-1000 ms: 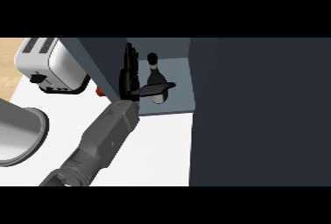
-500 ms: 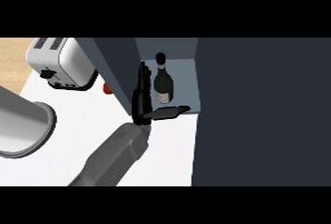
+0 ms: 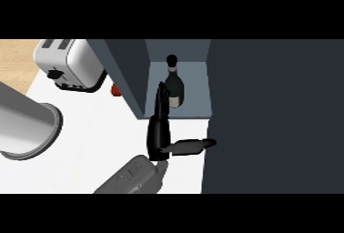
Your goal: Pick up the wine, place it into the cabinet and close the cabinet
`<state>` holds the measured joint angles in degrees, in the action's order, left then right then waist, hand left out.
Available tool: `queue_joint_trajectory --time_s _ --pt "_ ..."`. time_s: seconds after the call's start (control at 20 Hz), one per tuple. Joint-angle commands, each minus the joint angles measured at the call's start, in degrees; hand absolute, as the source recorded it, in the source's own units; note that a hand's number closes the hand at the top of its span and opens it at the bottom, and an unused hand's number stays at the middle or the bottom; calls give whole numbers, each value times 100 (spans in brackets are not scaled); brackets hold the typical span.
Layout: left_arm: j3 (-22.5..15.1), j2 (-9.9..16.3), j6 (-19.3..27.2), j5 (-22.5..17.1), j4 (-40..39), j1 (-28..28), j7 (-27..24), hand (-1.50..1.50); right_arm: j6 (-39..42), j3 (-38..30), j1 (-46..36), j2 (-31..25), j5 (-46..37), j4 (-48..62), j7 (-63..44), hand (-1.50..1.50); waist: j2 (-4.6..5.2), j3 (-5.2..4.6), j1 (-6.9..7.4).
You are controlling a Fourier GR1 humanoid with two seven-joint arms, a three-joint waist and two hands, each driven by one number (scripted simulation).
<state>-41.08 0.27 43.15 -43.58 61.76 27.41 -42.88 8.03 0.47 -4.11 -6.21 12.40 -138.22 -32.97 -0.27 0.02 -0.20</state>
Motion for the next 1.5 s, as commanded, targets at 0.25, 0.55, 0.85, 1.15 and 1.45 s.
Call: queue_joint_trajectory --time_s 0.25,0.55,0.85,1.15,1.45 --pt "-666 310 1017 644 2113 -1400 194 -150 -203 56 70 66 200 -747 -385 -150 -5 -1 43" --pt "-902 689 1385 1153 3164 -1864 735 -150 -4 -349 -15 -120 672 -506 -410 -150 10 0 21" --pt "-1383 1301 1240 1436 4290 -2541 869 -150 19 367 98 105 360 -608 -584 -150 0 -3 40" --pt "-1335 2013 967 1570 5036 -2880 1030 -150 669 48 360 -160 1016 -337 -392 150 8 3 20" --pt "-671 3168 -297 1057 5574 -3752 573 -150 707 587 419 -75 451 -672 -540 150 6 -8 43"
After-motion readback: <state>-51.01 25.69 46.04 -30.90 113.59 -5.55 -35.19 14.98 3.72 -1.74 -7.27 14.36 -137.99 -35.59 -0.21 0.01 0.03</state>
